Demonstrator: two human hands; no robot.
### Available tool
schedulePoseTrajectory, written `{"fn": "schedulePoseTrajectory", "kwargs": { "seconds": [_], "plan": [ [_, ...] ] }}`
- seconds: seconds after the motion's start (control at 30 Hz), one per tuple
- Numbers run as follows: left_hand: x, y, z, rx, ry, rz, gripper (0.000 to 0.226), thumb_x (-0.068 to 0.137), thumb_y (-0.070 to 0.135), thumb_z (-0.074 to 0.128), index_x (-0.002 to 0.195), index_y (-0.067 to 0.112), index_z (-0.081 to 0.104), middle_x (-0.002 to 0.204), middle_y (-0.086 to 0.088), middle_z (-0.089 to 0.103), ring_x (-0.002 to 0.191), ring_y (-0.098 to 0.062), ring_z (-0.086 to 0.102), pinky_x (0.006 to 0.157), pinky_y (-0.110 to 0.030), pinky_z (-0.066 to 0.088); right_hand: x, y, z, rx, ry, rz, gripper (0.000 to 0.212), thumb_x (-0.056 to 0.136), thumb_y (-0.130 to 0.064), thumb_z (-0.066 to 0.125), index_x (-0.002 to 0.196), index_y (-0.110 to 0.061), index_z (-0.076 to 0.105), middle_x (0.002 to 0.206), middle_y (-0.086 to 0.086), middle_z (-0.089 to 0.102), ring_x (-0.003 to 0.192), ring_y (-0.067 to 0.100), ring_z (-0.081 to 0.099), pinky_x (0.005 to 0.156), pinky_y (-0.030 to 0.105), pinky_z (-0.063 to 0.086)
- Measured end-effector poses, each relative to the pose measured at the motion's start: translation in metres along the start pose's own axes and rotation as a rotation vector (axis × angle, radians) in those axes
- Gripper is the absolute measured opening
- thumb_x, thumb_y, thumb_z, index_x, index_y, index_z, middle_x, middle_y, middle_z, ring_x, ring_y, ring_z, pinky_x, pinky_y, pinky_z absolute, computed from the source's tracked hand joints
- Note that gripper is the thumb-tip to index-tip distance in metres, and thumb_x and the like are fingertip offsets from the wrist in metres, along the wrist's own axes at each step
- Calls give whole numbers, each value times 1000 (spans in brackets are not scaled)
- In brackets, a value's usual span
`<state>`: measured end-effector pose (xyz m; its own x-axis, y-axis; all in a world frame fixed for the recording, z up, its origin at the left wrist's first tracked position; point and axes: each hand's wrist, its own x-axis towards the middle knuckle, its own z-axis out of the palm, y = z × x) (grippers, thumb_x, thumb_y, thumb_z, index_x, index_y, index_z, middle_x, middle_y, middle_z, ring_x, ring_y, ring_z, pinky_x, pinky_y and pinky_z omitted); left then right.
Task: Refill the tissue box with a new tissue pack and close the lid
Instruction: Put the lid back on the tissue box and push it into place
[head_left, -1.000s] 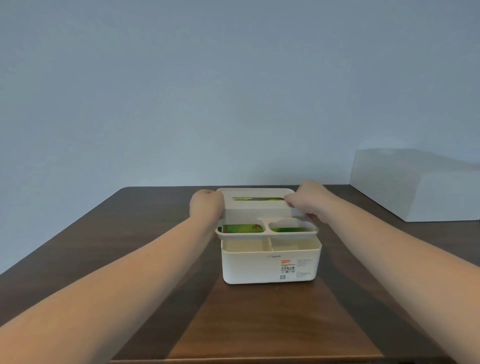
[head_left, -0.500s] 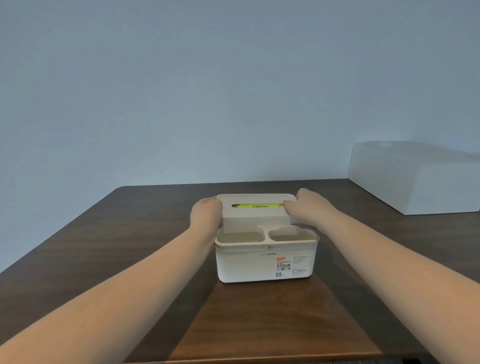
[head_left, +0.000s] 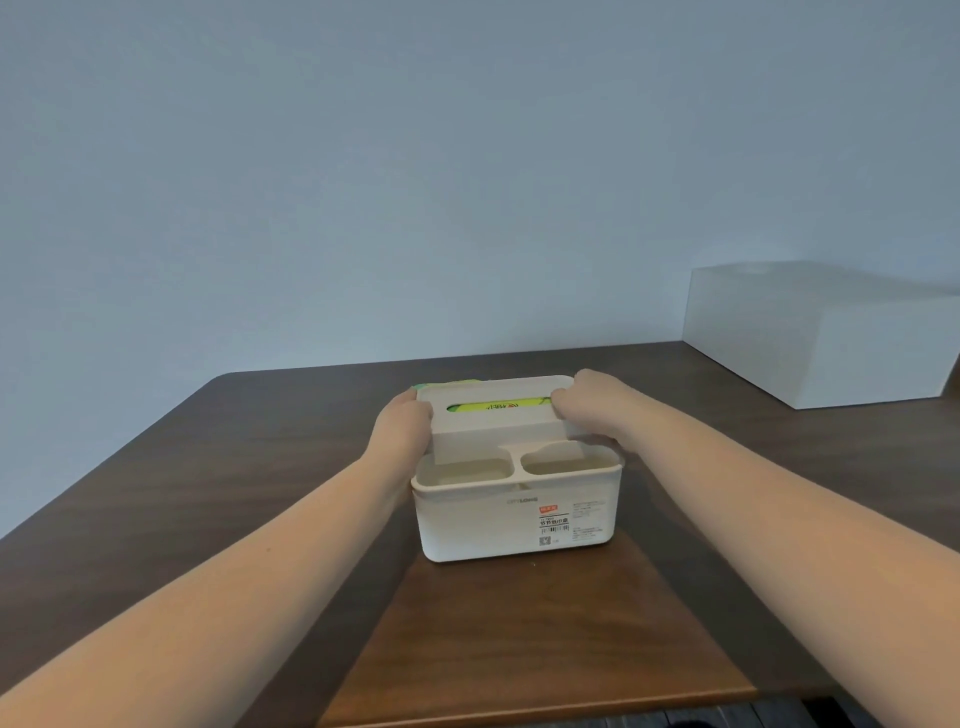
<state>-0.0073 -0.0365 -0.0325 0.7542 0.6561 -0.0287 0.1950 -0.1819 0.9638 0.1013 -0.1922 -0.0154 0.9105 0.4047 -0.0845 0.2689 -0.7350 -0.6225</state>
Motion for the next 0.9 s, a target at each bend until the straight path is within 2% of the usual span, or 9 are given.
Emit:
{"fn": "schedulePoseTrajectory", "kwargs": {
  "seconds": [0.1,0.17,0.23,0.33,0.43,0.53,0.6,0.73,0.9],
  "plan": [
    [5,-7,-2,-96,-22,-28,32,86,-3,31,64,21,37,70,-1,40,61,-22,36,53,-23,32,1,1,-4,79,-46,32,29,92,-23,39,117,-10,46,80,5,47,62,18,44,50,26,30],
    [11,-10,-6,-141,-39,-42,34,86,-1,33,70,24,49,80,-4,49,77,-23,43,68,-30,36,5,3,-4,94,-68,27,29,91,-29,38,114,-13,46,83,5,48,66,19,45,53,27,32],
    [21,-13,-8,-124,-38,-34,38,86,1,37,101,26,62,96,-6,62,84,-26,52,75,-35,42,10,4,-4,72,-79,13,28,92,-33,37,111,-15,46,91,7,52,70,20,47,56,29,36],
    [40,-16,-9,-41,-44,-25,55,84,3,38,135,18,54,123,-13,62,98,-32,62,82,-38,49,15,3,-4,-27,-75,-10,32,98,-37,34,117,-14,46,112,12,55,77,23,52,58,29,42],
    [46,-14,-7,23,-74,-31,57,82,2,34,134,17,54,116,-14,64,80,-27,57,65,-31,45,13,-1,-5,-131,-79,-33,45,102,-40,28,139,-16,38,133,13,50,91,26,51,58,30,42],
    [52,-13,-6,95,-73,-38,59,82,-1,31,133,16,54,97,-12,59,71,-26,46,52,-25,34,11,-5,-5,-176,-65,-47,52,103,-39,25,150,-16,27,150,11,39,118,31,50,87,38,44],
    [53,-12,-6,119,-67,-46,60,82,-3,29,133,16,54,90,-12,56,71,-26,43,50,-25,31,10,-5,-4,-174,-57,-52,53,103,-39,25,152,-17,24,154,10,35,130,32,45,95,39,41],
    [46,-6,-6,150,-66,-61,60,82,-5,27,131,14,55,75,-7,49,59,-22,38,44,-21,29,12,-4,-3,-154,-60,-45,54,103,-40,25,152,-18,25,155,10,33,135,33,41,102,40,39],
    [34,0,-6,218,-69,-64,61,84,-5,25,136,15,51,68,-5,44,53,-21,31,41,-19,25,8,-3,-4,-194,-43,-34,50,102,-39,25,145,-14,34,144,13,46,123,31,49,92,39,43]
  ]
}}
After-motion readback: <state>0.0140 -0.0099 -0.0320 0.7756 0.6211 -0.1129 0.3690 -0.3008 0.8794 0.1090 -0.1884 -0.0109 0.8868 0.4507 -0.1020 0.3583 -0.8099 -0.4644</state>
